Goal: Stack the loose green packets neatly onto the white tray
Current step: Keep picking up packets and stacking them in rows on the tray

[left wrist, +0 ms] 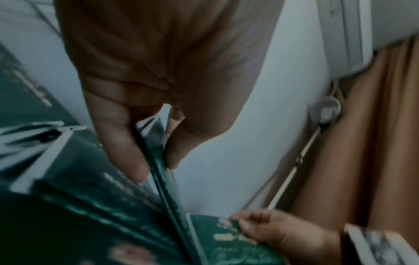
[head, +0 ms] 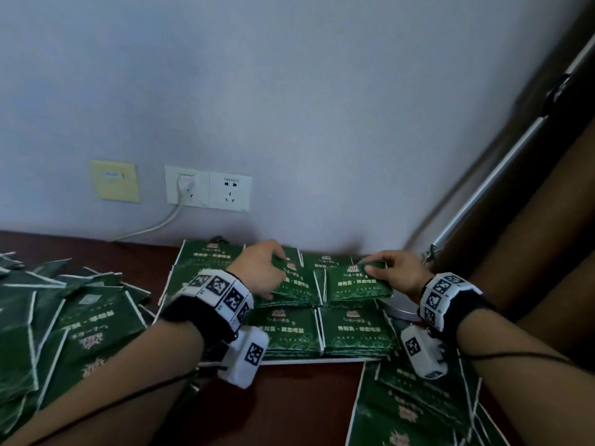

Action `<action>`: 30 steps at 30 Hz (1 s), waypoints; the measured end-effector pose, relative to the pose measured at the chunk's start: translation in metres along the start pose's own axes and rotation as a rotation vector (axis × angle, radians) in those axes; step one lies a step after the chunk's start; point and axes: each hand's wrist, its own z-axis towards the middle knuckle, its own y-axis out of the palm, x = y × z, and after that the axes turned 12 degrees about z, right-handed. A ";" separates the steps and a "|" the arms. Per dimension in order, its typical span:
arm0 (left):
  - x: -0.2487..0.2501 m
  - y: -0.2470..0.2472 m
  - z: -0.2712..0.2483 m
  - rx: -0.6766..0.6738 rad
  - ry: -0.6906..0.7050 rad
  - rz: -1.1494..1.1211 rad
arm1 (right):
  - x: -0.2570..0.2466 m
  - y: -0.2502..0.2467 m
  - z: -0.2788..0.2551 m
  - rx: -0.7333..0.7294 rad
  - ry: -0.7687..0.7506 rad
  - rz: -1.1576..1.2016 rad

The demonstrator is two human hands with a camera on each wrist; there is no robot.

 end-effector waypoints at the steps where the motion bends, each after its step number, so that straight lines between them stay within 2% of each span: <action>1: -0.002 0.001 0.003 0.001 0.009 0.159 | 0.005 0.000 0.006 -0.011 -0.020 -0.080; 4: -0.005 0.005 0.010 0.008 -0.018 0.613 | 0.009 0.004 0.013 -0.034 -0.035 -0.279; 6: -0.003 0.005 0.009 0.004 -0.052 0.789 | 0.006 0.005 0.011 -0.046 -0.014 -0.384; 8: 0.000 0.004 0.010 0.000 0.018 0.892 | 0.001 0.004 0.008 -0.099 0.017 -0.478; 11: 0.007 0.001 0.013 -0.101 0.213 0.868 | -0.009 0.002 0.001 -0.205 0.071 -0.526; 14: 0.015 -0.001 0.018 -0.200 0.299 0.879 | -0.020 0.005 -0.010 -0.274 0.036 -0.647; 17: 0.015 -0.003 0.023 -0.235 0.292 0.916 | -0.025 0.011 -0.019 -0.291 -0.007 -0.769; 21: 0.008 -0.008 0.024 -0.254 0.255 0.942 | -0.030 0.013 -0.027 -0.259 -0.031 -0.808; 25: 0.008 -0.020 0.004 -0.188 0.256 0.926 | -0.030 0.009 -0.042 -0.137 -0.077 -0.649; 27: 0.015 -0.021 -0.022 -0.134 0.303 0.889 | -0.034 0.008 -0.063 -0.101 -0.095 -0.523; 28: 0.020 -0.021 -0.040 -0.136 0.337 0.830 | -0.037 0.007 -0.077 -0.110 -0.102 -0.481; 30: 0.030 -0.012 -0.082 -0.238 0.366 0.665 | -0.042 0.004 -0.111 -0.176 -0.080 -0.481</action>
